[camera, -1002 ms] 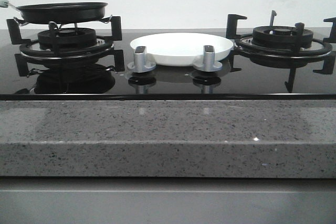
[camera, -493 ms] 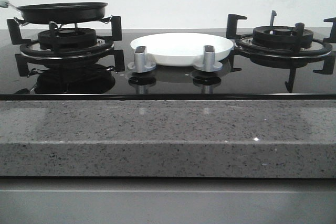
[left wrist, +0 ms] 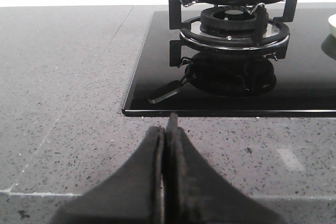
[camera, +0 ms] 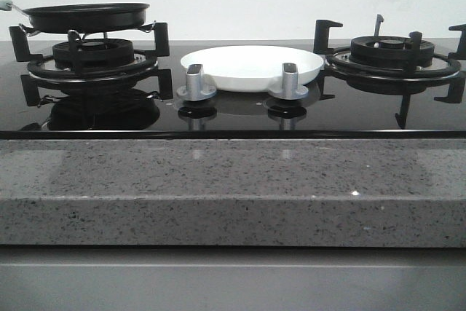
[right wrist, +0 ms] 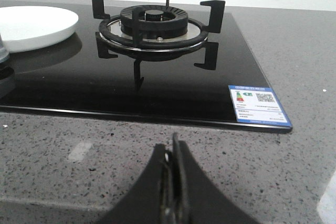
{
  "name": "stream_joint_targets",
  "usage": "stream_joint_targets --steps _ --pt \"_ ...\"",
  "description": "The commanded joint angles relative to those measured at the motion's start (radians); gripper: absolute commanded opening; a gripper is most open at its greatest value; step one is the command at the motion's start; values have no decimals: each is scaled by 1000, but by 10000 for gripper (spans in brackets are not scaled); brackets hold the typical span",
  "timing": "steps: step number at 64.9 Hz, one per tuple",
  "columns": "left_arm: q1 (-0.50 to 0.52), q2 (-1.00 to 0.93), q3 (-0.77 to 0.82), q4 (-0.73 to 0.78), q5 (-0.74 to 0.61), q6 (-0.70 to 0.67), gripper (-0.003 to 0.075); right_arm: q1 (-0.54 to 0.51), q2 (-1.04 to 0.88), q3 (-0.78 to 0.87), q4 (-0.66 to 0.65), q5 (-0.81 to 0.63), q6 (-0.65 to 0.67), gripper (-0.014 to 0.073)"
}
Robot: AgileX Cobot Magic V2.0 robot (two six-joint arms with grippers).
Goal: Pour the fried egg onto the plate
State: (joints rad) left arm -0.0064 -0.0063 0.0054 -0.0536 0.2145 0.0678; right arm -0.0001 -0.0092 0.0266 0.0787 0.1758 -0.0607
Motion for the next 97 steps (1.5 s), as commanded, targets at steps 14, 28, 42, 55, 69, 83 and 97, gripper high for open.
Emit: stream_joint_targets --steps 14,28,42,55,69,83,97 --pt "1 -16 7 -33 -177 -9 -20 -5 -21 -4 2 -89 -6 -67" --pt "1 -14 -56 -35 -177 -9 -20 -5 -21 -84 1 -59 -6 -67" --pt "1 97 -302 -42 36 -9 -20 -5 85 -306 -57 115 -6 -67" --pt "1 284 -456 -47 46 -9 -20 -5 269 -472 -79 134 -6 -67" --pt "1 309 -475 -51 1 -9 -15 -5 316 -494 -79 120 -6 -66" --pt "1 309 -475 -50 -3 -9 185 -5 316 -494 -79 117 -6 225" --pt "1 309 -475 -52 -3 -9 591 -5 316 -493 -79 119 -6 542"
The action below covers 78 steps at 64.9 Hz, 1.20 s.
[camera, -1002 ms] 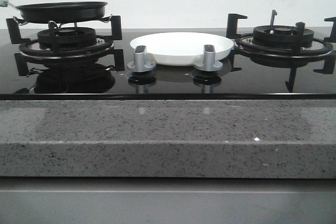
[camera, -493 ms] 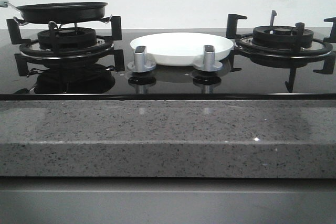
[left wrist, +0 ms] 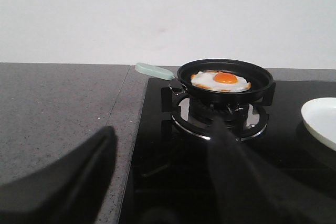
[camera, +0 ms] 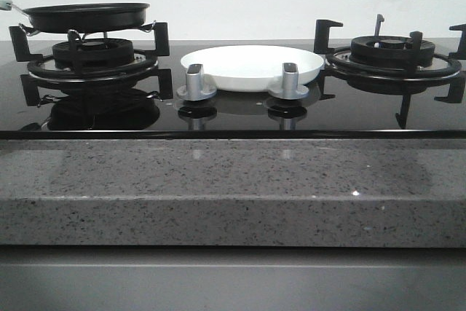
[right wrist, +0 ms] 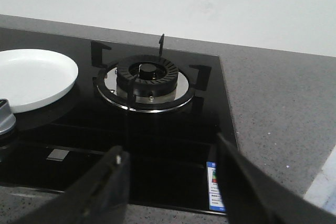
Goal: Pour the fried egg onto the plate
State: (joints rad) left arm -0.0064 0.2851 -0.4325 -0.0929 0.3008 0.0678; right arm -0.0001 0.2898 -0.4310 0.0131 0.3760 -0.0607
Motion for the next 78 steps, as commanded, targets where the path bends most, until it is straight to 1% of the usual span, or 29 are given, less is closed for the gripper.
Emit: stream_joint_targets --steps 1,5,25,30,36,40,44,55,62,68,73,78 --pt "1 17 -37 -12 -89 -9 603 -5 17 -35 -13 -81 -6 546" --pt "1 17 -37 -12 -89 -9 627 -5 17 -35 -13 -81 -6 544" --pt "1 17 -37 -12 -89 -9 620 -5 24 -36 -1 -83 -6 541" --pt "1 17 -37 -12 -89 -9 620 -5 70 -51 3 -71 -6 541" --pt "1 17 -37 -12 -89 -9 620 1 173 -101 31 -34 -6 541" --pt "1 17 -37 -12 -89 -9 620 11 267 -169 57 0 -6 541" --pt "1 17 -37 -12 -89 -9 620 21 352 -221 58 22 -6 540" --pt "1 17 -37 -12 -89 -9 620 51 607 -433 66 118 -6 540" --pt "1 17 -37 -12 -89 -9 620 81 787 -610 78 176 -9 535" --pt "1 17 -37 -12 -89 -9 620 110 912 -739 82 243 -41 475" --pt "1 17 -37 -12 -89 -9 620 136 1002 -835 83 268 -65 419" --pt "1 17 -37 -12 -89 -9 620 157 1088 -927 86 293 -88 386"
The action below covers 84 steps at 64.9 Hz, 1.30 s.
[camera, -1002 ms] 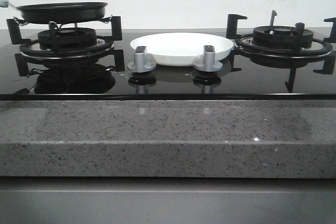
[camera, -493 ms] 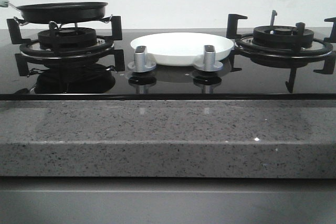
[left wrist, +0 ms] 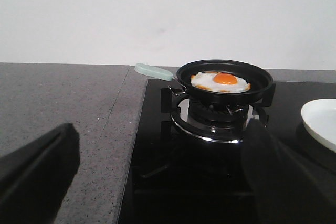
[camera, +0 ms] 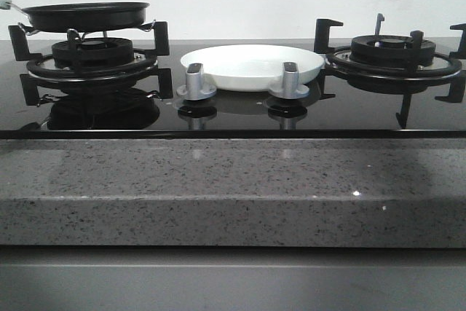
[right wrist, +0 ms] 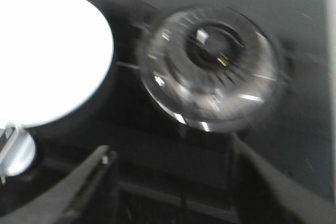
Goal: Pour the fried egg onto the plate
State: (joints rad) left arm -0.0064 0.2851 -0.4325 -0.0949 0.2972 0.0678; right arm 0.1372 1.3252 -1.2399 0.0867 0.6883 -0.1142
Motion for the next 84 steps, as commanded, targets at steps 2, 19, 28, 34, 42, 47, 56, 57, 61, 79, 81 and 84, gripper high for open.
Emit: stream_joint_targets --steps 2,19,28,34,42,47,56,57,61,79,81,84 --pt "1 17 -37 -10 -86 -9 620 23 82 -163 17 -2 -38 379" --pt "1 17 -37 -10 -86 -9 620 30 392 -580 146 348 -137 379" --pt "1 17 -37 -10 -86 -9 620 34 564 -815 179 517 -138 379" --pt "1 17 -37 -10 -86 -9 620 40 663 -945 181 599 -138 379" --pt "1 17 -37 -10 -86 -9 620 45 719 -990 181 578 -138 339" --pt "1 17 -37 -10 -86 -9 620 45 737 -990 180 558 -138 307" --pt "1 17 -37 -10 -86 -9 620 45 771 -990 173 559 -164 298" --pt "1 17 -37 -10 -86 -9 620 45 777 -990 172 559 -167 298" --pt "1 17 -37 -10 -86 -9 620 45 787 -990 172 560 -169 298" --pt "1 17 -37 -10 -86 -9 620 45 837 -990 172 567 -176 298" --pt "1 17 -37 -10 -86 -9 620 45 841 -990 172 569 -176 298" --pt "1 17 -37 -10 -86 -9 620 45 846 -990 172 570 -176 298"
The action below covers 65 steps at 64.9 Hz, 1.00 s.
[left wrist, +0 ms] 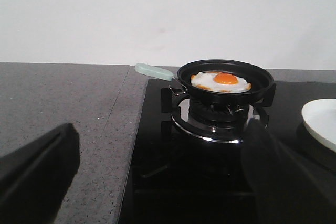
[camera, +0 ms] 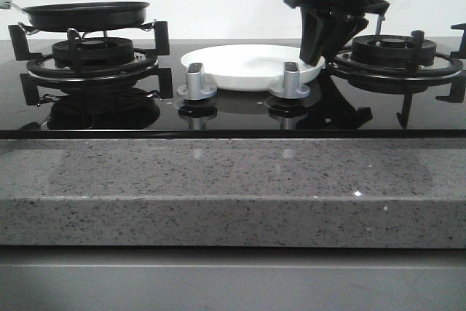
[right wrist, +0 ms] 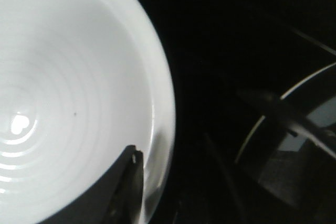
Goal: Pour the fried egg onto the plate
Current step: 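Lower the right gripper to the white plate rim and grasp it, then lift the white plate with the right gripper toward the frying pan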
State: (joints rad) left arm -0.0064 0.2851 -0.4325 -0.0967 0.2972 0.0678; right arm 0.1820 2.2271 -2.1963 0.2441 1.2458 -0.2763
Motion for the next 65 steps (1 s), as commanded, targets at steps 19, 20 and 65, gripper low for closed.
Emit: stream_joint_targets --steps 19,20,65 --pt "1 17 -37 -9 -86 -9 620 0 -49 -34 14 27 -14 193" --pt "1 17 -37 -9 -86 -9 620 0 -49 -34 14 28 -14 173" --pt "1 17 -37 -9 -86 -9 620 -10 -143 -97 15 89 85 -65"
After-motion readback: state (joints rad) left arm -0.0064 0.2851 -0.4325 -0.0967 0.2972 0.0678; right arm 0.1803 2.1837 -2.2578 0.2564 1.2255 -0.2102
